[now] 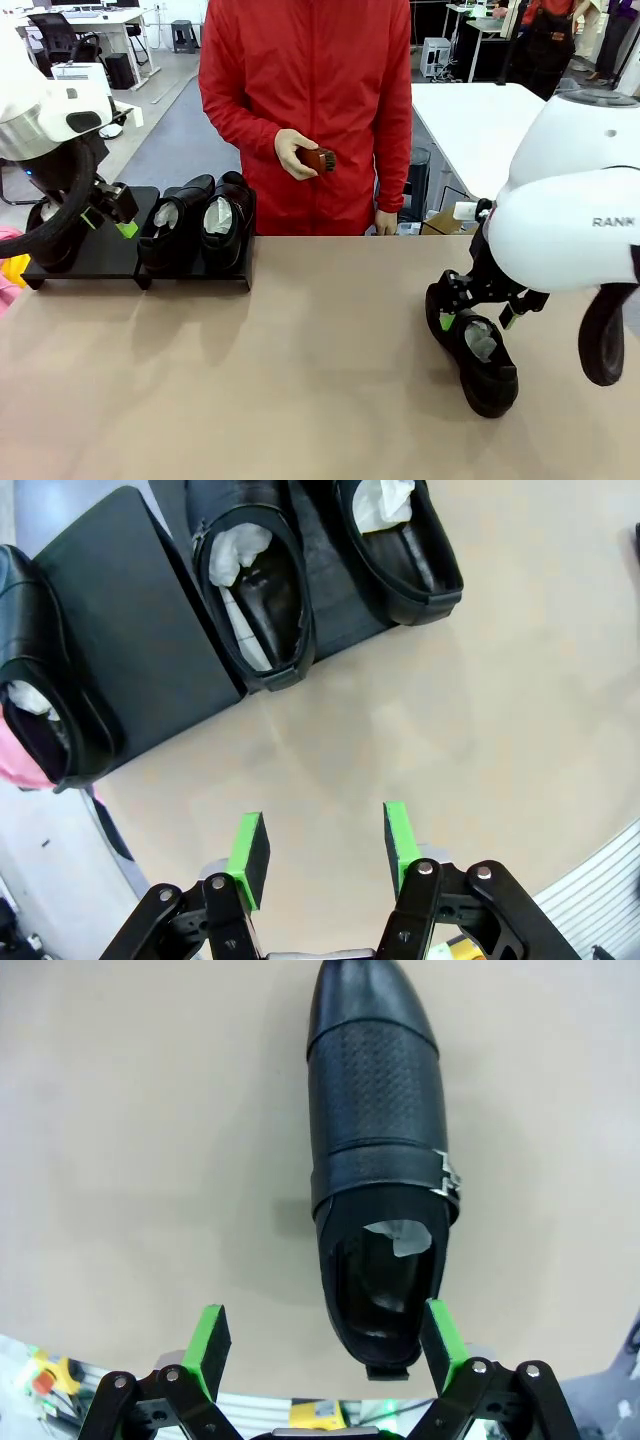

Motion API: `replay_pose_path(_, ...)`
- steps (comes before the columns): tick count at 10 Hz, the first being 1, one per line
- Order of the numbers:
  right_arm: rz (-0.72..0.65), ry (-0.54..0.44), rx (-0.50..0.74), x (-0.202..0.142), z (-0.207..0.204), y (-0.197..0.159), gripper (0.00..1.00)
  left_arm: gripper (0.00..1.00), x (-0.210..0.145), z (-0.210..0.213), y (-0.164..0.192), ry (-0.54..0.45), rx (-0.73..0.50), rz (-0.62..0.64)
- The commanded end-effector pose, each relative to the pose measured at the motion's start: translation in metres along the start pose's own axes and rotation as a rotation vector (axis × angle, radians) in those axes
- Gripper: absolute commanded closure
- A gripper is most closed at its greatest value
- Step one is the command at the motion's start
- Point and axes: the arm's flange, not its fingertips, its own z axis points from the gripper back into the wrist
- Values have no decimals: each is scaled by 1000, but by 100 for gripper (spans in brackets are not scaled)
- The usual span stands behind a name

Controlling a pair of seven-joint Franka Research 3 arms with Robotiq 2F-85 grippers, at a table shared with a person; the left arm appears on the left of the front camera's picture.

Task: Organize the shoes by placing them on the stand.
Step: Pick up one Shoe and place it in the middle of the table.

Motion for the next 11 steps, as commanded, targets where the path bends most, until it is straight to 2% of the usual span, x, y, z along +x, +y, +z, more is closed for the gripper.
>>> replay_pose_path(1,51,50,6,9,-2,6,0,39,-3,-1,2,2,0,-14)
replay_pose_path(11,-4,117,69,15,-62,20,0,39,-3,-1,2,2,0,-14)
